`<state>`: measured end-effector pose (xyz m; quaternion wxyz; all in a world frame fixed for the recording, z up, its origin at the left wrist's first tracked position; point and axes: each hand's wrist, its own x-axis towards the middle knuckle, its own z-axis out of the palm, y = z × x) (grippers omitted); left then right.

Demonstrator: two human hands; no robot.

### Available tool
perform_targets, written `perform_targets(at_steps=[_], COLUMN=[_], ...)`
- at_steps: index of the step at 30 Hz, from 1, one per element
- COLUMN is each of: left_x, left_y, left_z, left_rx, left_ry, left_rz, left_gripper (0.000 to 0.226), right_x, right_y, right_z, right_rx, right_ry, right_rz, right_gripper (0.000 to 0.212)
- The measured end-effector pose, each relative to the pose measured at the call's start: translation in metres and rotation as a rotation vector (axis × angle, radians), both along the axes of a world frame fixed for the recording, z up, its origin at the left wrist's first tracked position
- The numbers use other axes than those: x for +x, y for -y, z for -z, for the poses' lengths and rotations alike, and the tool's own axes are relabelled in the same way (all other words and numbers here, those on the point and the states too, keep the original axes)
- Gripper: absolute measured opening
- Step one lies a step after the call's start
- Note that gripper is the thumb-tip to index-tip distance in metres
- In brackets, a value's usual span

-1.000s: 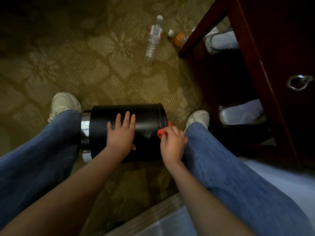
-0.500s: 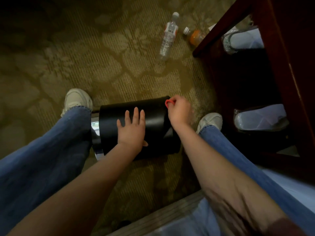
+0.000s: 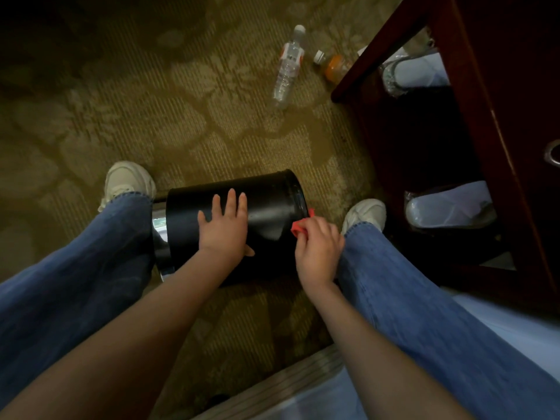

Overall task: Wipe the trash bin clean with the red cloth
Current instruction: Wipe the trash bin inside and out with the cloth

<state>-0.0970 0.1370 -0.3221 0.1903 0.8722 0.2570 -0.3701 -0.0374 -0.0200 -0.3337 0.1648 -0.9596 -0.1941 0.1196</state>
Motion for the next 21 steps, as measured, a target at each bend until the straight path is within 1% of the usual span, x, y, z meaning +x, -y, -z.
perform_targets(at_steps=[2, 4, 7, 10, 12, 16, 19, 21], left_x=[0.0, -0.003, -0.003, 0.004, 0.004, -0.001, 0.001, 0.002], left_y=[0.002, 0.007, 0.008, -0.004, -0.004, 0.003, -0.003, -0.004], left_z=[-0.001, -0.003, -0.003, -0.001, -0.001, -0.004, -0.002, -0.001], left_rx=[0.008, 0.019, 0.016, -0.008, -0.009, 0.0, -0.021, -0.018], left_ry=[-0.002, -0.019, -0.034, -0.032, -0.033, -0.027, -0.009, -0.001], left_rz=[0.001, 0.017, 0.023, -0.002, 0.002, 0.013, -0.005, -0.005], left_gripper=[0.111, 0.111, 0.112, 0.112, 0.112, 0.111, 0.111, 0.111], right_x=[0.013, 0.031, 0.07, 0.091, 0.085, 0.033, 0.001, -0.002], right_y=[-0.013, -0.037, -0.078, -0.089, -0.074, -0.023, 0.002, 0.007], right_z=[-0.003, -0.002, 0.005, 0.013, 0.011, -0.002, -0.003, 0.0], right_rx=[-0.007, -0.051, -0.147, -0.163, -0.089, 0.004, 0.047, 0.065], right_ry=[0.003, -0.038, -0.165, -0.264, -0.233, -0.064, -0.068, -0.066], right_rz=[-0.019, -0.005, 0.06, 0.004, -0.046, -0.058, 0.025, 0.046], right_gripper=[0.013, 0.014, 0.016, 0.014, 0.011, 0.012, 0.015, 0.014])
